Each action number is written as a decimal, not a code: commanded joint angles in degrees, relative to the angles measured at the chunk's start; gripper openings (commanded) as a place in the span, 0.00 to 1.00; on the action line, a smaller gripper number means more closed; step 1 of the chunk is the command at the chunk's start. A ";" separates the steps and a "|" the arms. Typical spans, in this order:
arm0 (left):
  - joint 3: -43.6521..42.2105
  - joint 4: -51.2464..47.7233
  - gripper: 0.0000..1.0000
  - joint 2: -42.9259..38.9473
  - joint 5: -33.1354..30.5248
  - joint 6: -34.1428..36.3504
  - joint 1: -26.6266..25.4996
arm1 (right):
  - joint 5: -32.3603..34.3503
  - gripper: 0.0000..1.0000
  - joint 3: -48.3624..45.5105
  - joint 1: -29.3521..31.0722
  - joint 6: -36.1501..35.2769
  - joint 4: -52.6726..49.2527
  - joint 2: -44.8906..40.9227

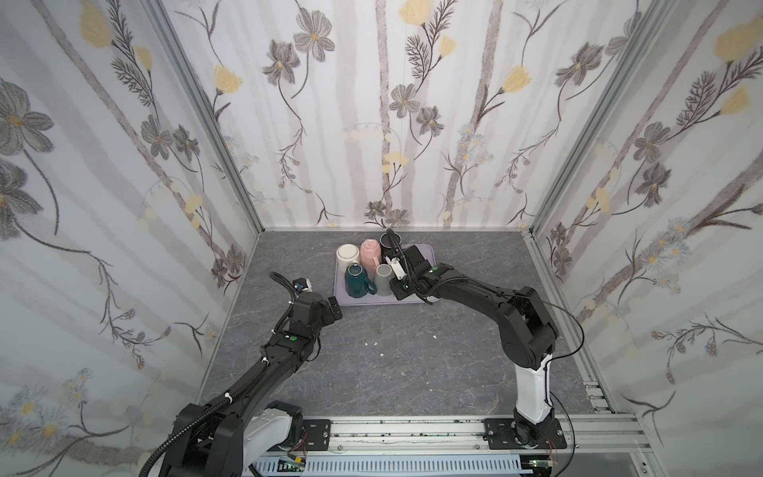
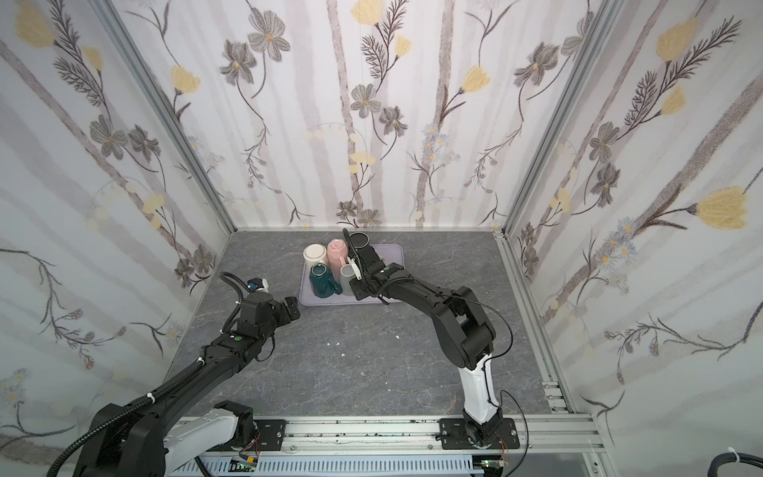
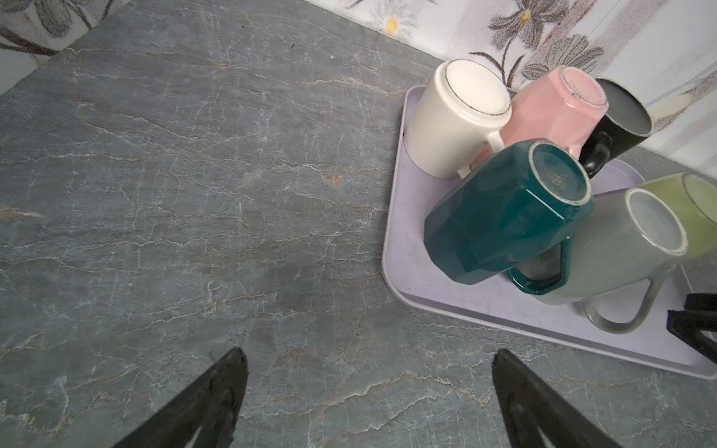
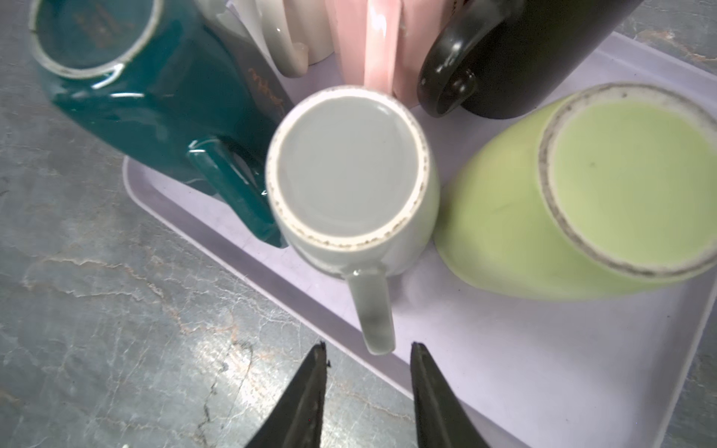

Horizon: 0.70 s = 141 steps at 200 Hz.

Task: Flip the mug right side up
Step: 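Reach the right gripper over the upside-down grey mug on the tray, then lower the right gripper and grasp the grey mug's base rim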

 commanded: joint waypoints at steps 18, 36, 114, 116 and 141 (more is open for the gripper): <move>-0.06 0.48 1.00 -0.15 -0.94 -1.15 0.01 | 4.22 0.41 3.53 0.12 -2.24 -3.02 2.66; -0.06 0.48 1.00 -0.13 -1.04 -1.33 -0.06 | 4.22 0.42 3.66 0.11 -2.67 -2.81 2.87; 0.15 0.39 1.00 0.23 -0.66 -1.61 -0.04 | 3.66 0.41 6.90 0.20 -3.29 -3.96 5.08; 0.15 0.38 1.00 0.18 -0.64 -1.57 -0.02 | 3.70 0.41 6.99 0.23 -3.29 -4.05 5.16; 0.03 0.60 1.00 0.33 -0.51 -1.79 -0.07 | 3.88 0.41 7.73 0.26 -3.62 -4.27 5.68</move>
